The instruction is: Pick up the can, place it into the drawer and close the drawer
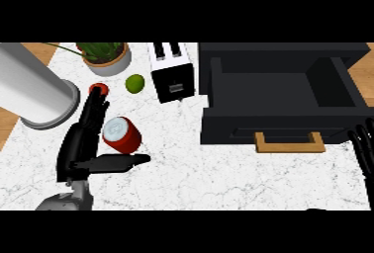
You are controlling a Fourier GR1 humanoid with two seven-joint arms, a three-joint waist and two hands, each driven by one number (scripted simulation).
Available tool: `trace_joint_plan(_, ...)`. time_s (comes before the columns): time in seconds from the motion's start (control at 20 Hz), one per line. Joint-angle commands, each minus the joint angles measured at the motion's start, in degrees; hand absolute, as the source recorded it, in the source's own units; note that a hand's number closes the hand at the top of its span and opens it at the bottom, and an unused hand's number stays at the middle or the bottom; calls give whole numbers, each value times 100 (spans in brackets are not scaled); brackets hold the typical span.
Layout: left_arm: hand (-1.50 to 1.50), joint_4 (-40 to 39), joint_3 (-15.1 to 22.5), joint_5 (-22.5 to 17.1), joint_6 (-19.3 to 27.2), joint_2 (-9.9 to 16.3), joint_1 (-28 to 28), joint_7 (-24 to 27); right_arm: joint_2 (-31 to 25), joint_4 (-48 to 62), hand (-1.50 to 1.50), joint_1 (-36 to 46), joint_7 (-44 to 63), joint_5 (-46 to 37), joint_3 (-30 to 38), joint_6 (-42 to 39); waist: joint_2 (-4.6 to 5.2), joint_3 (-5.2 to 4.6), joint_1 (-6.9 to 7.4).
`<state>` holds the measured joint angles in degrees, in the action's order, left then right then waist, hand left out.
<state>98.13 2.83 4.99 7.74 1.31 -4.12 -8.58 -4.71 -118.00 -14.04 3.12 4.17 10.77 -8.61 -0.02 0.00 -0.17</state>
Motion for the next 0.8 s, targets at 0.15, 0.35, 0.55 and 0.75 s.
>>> trace_joint_plan(0.15, -150, -1473, -263, 140, 239, -94, -407, 1000, 149, -134, -150, -115, 58, -178, -55, 10, 6, -2, -24)
trace_joint_plan(0.35, -150, -1454, -574, -287, -149, 166, -367, 1000, 128, 250, -150, 473, 111, -204, 14, 101, 5, -1, 10)
trace_joint_plan(0.55, -150, -760, -346, -28, 27, 139, 69, 611, 316, 311, -150, 42, -410, -526, -172, -61, -2, 1, 14)
trace_joint_plan(0.75, -150, -1999, -882, -478, -552, 479, 43, 1728, 224, 115, -150, -44, -166, -280, -45, -152, 1, -1, 0)
